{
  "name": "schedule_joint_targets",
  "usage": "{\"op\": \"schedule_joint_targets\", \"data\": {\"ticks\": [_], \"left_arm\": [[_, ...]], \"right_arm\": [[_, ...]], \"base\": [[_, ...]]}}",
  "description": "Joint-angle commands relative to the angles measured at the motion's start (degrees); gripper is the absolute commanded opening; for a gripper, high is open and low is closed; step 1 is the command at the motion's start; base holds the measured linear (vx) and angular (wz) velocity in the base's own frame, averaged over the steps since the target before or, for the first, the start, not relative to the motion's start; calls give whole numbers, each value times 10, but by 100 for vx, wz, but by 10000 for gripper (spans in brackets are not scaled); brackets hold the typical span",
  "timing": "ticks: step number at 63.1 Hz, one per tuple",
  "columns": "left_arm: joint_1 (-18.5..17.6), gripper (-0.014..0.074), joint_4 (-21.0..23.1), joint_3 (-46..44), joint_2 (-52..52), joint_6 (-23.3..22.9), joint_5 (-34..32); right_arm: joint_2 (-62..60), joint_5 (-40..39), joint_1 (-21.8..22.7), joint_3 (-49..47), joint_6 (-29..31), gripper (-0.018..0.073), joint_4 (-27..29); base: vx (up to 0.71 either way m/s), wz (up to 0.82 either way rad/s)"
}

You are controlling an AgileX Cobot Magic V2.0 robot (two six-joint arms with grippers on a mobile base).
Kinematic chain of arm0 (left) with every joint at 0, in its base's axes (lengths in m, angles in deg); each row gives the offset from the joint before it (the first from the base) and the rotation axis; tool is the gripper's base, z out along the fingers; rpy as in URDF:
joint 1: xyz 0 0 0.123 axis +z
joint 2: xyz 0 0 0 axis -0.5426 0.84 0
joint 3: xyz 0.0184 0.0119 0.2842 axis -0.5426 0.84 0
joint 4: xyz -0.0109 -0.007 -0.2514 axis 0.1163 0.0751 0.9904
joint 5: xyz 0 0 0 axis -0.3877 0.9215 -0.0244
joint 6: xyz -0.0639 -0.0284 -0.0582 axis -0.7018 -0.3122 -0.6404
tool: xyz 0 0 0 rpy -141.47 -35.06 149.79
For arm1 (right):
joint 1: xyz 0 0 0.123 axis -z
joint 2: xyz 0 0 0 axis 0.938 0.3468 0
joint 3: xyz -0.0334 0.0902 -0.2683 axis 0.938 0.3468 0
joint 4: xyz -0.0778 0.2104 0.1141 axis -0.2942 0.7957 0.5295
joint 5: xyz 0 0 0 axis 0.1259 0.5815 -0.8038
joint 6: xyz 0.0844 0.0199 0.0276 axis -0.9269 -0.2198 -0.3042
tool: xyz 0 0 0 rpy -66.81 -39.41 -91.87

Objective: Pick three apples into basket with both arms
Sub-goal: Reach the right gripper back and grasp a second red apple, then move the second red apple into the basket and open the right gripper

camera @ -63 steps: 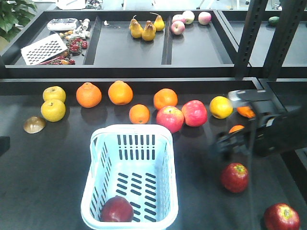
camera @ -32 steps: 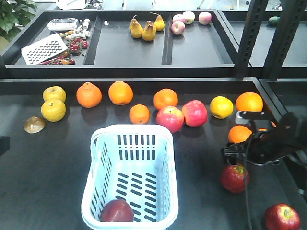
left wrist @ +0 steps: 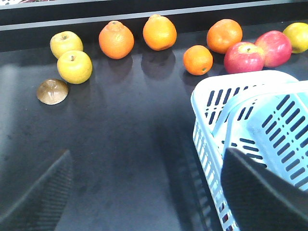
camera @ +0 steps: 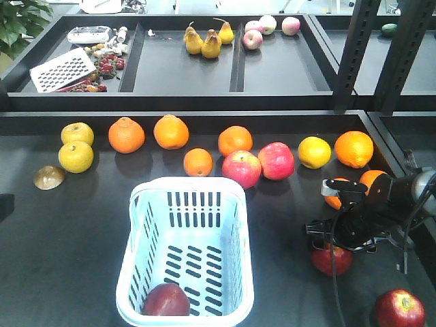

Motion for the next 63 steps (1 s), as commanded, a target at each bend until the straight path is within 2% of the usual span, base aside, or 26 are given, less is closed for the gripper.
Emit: {"op": "schedule_joint_targets", "data": {"ticks": [1, 5, 12, 22, 31, 39, 49, 55, 63], "left_arm": [[1, 588, 3, -15, -3, -6, -34], [1, 588, 3, -15, -3, -6, -34], [1, 588, 3, -15, -3, -6, -34], [1, 588, 3, -15, -3, -6, -34], [1, 588, 3, -15, -3, -6, -34], [1, 588, 3, -15, -3, -6, -34], [1, 588, 3, -15, -3, -6, -34], [1, 588, 3, -15, -3, -6, -34], [1, 588, 3, -15, -3, -6, -34]], "right_arm": [[-38, 29, 3, -3, 6, 251, -4], [-61, 37, 3, -3, 6, 170, -4], [-123, 57, 3, -3, 6, 88, -3], [-232, 102, -2, -3, 6, 71, 9], [-327, 141, -37, -3, 6, 75, 11], [-396, 161, -99, -3, 10, 77, 40], [-425, 163, -207, -3, 40, 78, 87], [-413, 141, -269, -3, 58, 79, 108], [-381, 94, -322, -3, 62, 96, 113]], "base": [[0, 0], [0, 0], [0, 0], [0, 0], [0, 0], [0, 0], [0, 0], [0, 0], [0, 0]]}}
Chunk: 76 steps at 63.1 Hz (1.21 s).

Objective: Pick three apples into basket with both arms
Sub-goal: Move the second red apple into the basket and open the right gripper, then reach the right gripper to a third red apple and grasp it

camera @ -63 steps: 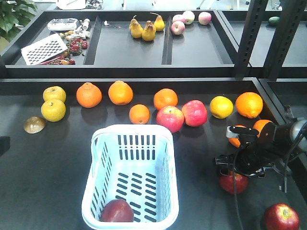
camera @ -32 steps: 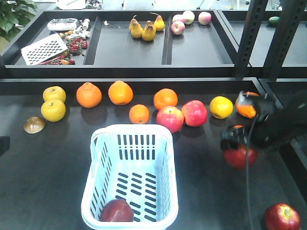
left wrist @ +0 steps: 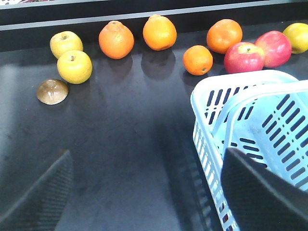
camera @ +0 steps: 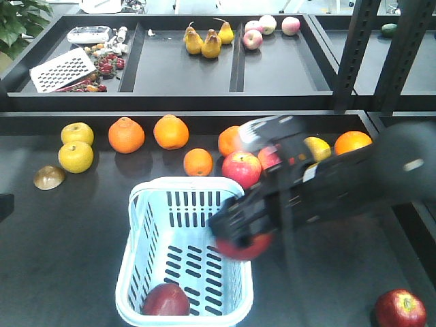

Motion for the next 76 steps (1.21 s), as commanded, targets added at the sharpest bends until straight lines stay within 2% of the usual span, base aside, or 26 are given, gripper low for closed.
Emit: {"op": "schedule_joint_targets", "data": {"ticks": [1, 6, 11, 29, 39, 46, 55, 60, 65, 76], "left_arm": [[1, 588, 3, -15, -3, -6, -34], [1, 588, 3, -15, -3, -6, -34], [1, 588, 3, -15, -3, -6, -34], [1, 588, 3, -15, -3, -6, -34], [1, 588, 3, -15, -3, -6, -34], [1, 588, 3, -15, -3, -6, -34], [1, 588, 3, -15, -3, -6, -34], [1, 588, 3, -15, -3, -6, -34], [1, 588, 3, -15, -3, -6, -34], [1, 588, 3, -15, -3, -6, -34]], "right_arm": [[10, -66, -35, -14, 11, 102, 17], [31, -74, -46, -14, 12, 152, 18], [47, -71, -46, -14, 12, 244, 30], [51, -84, -45, -14, 10, 724, 46], [40, -67, -43, -14, -5, 722, 22], [12, -21, -20, -14, -62, 716, -36], [-21, 93, 71, -14, -184, 706, -176], [-26, 142, 129, -13, -231, 700, -254], [-25, 171, 173, -12, -259, 691, -305], [-19, 212, 264, -12, -258, 684, -332]], "base": [[0, 0], [0, 0], [0, 0], [0, 0], [0, 0], [0, 0], [0, 0], [0, 0], [0, 0], [0, 0]]}}
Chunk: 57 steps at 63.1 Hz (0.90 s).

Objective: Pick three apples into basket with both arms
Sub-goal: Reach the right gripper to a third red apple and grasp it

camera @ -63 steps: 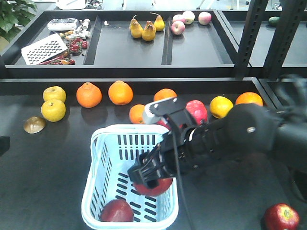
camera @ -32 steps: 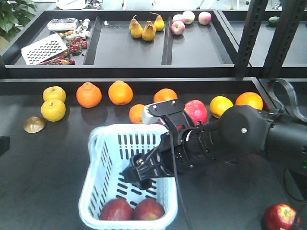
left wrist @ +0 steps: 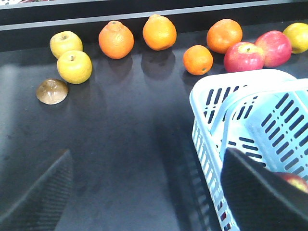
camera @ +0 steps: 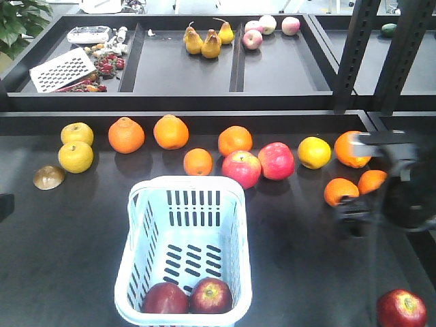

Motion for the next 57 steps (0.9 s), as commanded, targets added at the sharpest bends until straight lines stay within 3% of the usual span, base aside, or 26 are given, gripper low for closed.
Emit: {"op": "schedule_joint_targets", "data": {"ticks": [1, 15, 22, 34, 46, 57], "left_arm": [[1, 588, 3, -15, -3, -6, -34], [1, 588, 3, -15, -3, -6, -34], [1, 588, 3, -15, -3, -6, -34], [1, 588, 3, -15, -3, -6, -34], [1, 588, 3, -15, -3, -6, -34], [1, 588, 3, -15, -3, -6, -34]], "right_arm": [[-13, 14, 48, -14, 5, 683, -15], [-3, 12, 158, -14, 34, 676, 3], [20, 15, 185, -14, 47, 671, 31], [67, 27, 184, -14, 82, 666, 64], [91, 28, 184, -14, 55, 658, 19], [110, 21, 184, -13, 52, 653, 19]], "base": [[0, 0], [0, 0], [0, 0], [0, 0], [0, 0], [0, 0]]}}
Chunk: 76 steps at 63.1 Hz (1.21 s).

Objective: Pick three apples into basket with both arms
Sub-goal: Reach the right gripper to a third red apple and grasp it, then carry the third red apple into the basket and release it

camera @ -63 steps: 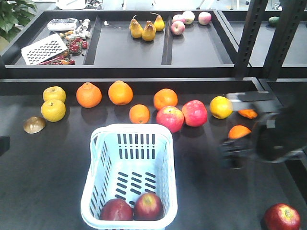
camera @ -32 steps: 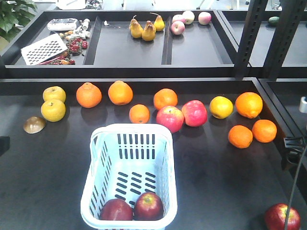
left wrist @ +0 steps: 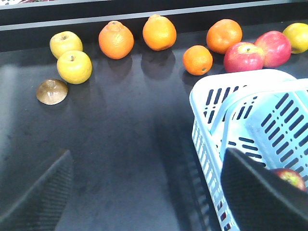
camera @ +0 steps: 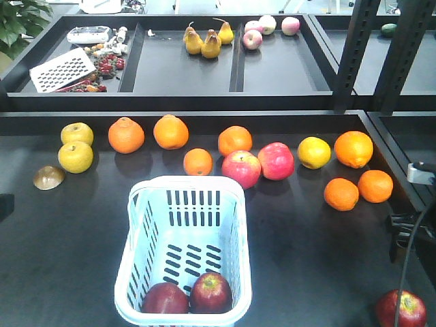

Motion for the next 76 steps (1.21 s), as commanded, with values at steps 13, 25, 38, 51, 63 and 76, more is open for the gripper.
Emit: {"op": "schedule_joint_targets", "data": {"ticks": [13, 25, 38, 51, 63, 76], "left_arm": [[1, 588, 3, -15, -3, -6, -34], [1, 588, 3, -15, -3, -6, -34], [1, 588, 3, -15, -3, -6, -34], [1, 588, 3, -15, -3, -6, -34], [1, 588, 3, -15, -3, -6, -34], [1, 588, 3, -15, -3, -6, -34]], "right_arm": [[-4, -90, 2, 73, -1, 649, -5], [1, -195, 2, 149, -1, 645, -5], [40, -231, 2, 151, -1, 636, -5], [96, -247, 2, 151, -1, 631, -5], [130, -255, 2, 151, -1, 595, -5], [131, -256, 2, 151, -1, 425, -5]], "base": [[0, 0], [0, 0], [0, 0], [0, 0], [0, 0], [0, 0]]}}
